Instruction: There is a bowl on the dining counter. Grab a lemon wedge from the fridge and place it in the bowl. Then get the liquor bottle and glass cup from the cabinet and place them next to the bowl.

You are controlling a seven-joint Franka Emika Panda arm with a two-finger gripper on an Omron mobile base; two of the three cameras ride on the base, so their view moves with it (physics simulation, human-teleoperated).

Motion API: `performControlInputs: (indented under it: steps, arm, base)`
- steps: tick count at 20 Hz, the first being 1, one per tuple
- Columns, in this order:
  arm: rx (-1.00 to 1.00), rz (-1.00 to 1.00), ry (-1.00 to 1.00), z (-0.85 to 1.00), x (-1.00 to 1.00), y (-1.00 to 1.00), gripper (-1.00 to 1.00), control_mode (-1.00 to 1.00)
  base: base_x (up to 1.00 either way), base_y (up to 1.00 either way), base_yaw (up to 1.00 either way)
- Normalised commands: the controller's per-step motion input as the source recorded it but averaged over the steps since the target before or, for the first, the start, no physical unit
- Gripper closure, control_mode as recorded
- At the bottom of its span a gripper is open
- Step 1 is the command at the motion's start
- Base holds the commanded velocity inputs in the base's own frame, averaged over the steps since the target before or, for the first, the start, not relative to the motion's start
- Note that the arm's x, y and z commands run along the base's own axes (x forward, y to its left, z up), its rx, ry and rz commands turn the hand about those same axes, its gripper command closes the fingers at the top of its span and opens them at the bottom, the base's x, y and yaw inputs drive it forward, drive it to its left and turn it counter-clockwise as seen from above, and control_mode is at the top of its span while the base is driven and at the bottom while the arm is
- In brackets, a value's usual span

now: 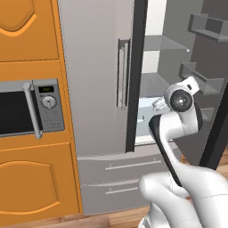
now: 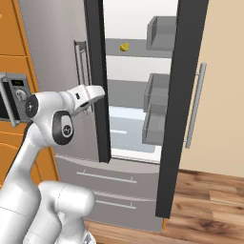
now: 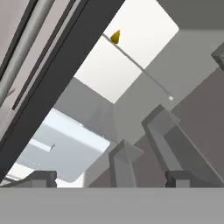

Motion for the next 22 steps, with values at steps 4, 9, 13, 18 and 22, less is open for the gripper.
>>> performControlInputs:
  steps: [4,9,13,18,22]
  arm:
    - [0.37,0.07,0.16,0.04,0.54,0.61,-1.00,-1.00]
    - [0.35,0.05,0.17,0.00,0.46,0.54,-1.00,-1.00]
    - [0.25,0.00,0.04,0.00,0.28,0.28,-1.00,-1.00]
    - [0.15,-0.05,0.00,0.00,0.37,0.23,-1.00,-1.00]
    - [0.08,-0.06,0.00,0.00,0.47,0.25,-1.00,-1.00]
  base:
    - [0.00,0.00,0.00]
    - [0.00,0.00,0.00]
    - [0.00,0.00,0.00]
    - [0.00,0.00,0.00]
    - [0.00,0.00,0.00]
